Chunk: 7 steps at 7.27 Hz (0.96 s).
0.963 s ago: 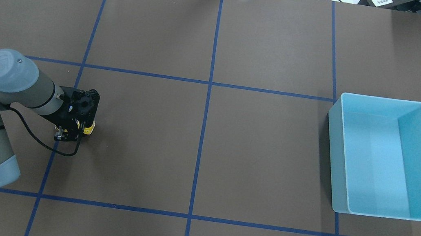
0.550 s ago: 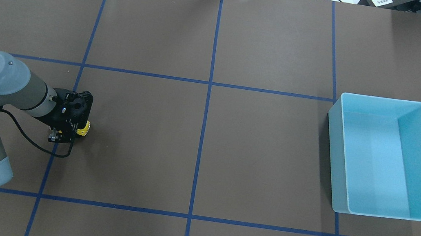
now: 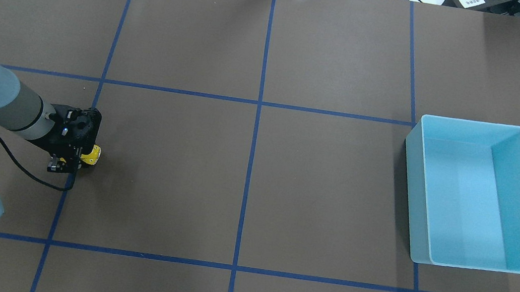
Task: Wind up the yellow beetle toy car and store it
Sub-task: 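Keep dragging the car back toward the robot with the left gripper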
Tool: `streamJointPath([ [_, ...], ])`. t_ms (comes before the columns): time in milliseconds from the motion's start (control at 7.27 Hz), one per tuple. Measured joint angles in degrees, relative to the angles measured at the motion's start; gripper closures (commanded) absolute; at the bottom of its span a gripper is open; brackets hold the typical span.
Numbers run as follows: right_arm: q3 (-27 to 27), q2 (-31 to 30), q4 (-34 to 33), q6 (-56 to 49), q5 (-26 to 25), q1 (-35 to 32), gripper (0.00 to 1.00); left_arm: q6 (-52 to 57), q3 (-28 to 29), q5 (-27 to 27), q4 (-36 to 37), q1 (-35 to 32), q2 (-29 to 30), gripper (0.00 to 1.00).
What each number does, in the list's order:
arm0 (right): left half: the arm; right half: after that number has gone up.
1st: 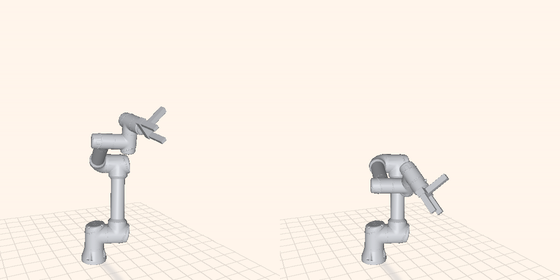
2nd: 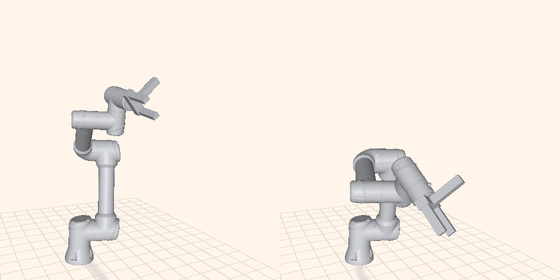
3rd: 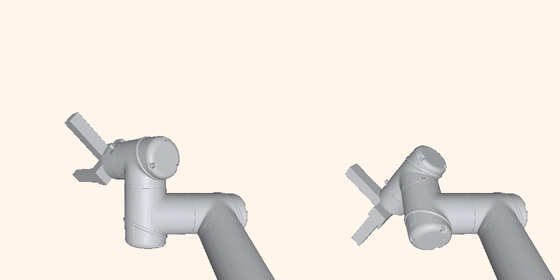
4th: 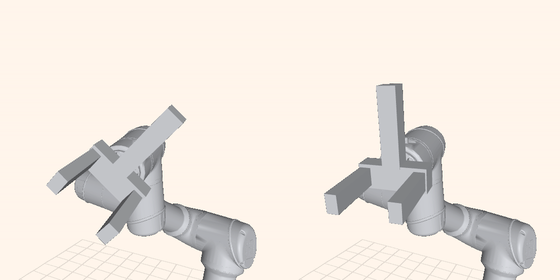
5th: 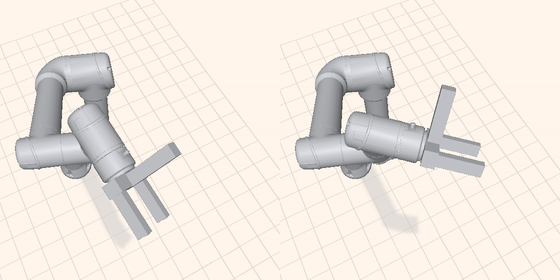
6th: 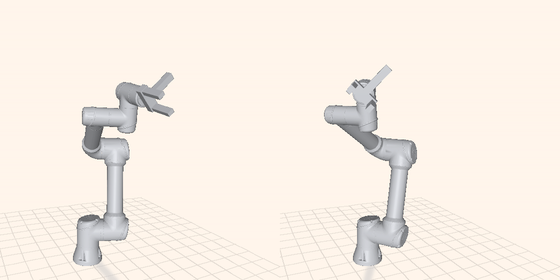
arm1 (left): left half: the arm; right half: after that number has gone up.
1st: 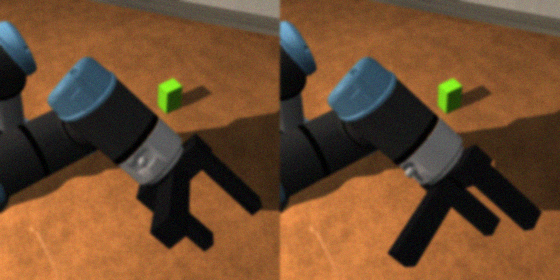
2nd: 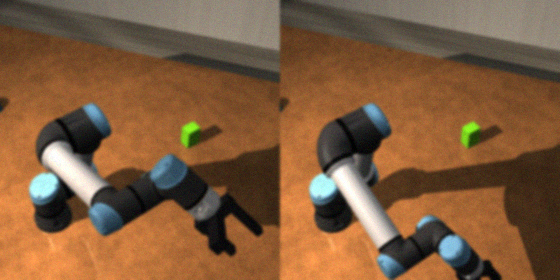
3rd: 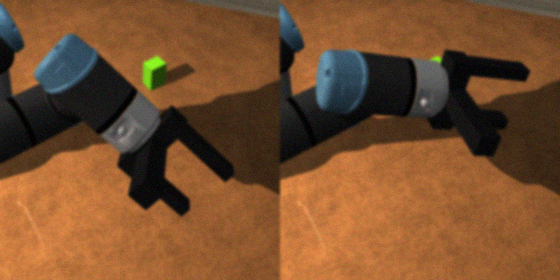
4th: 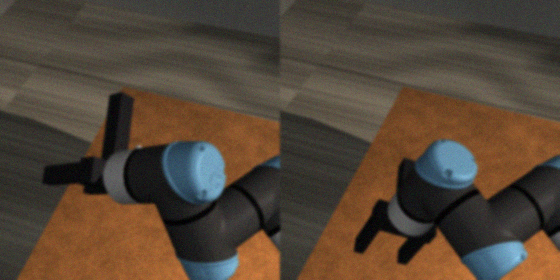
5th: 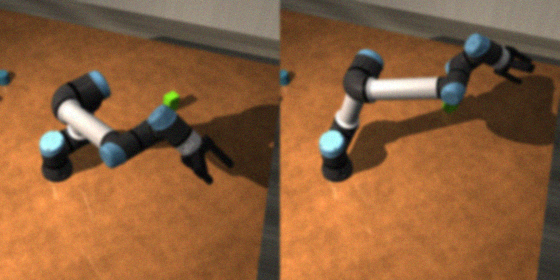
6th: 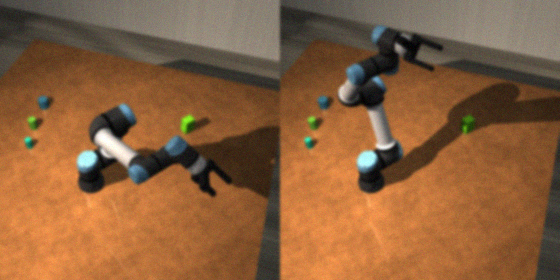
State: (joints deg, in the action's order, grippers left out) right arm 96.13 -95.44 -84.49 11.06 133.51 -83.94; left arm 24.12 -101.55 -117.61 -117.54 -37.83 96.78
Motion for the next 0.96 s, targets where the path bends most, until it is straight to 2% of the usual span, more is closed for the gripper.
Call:
streamJointPath([
  [963, -0.02, 0.00, 0.02, -0.06, 0.00, 0.00, 0.00, 0.59, 1.02, -1.20, -4.46, -0.87, -3.30, 0.97],
])
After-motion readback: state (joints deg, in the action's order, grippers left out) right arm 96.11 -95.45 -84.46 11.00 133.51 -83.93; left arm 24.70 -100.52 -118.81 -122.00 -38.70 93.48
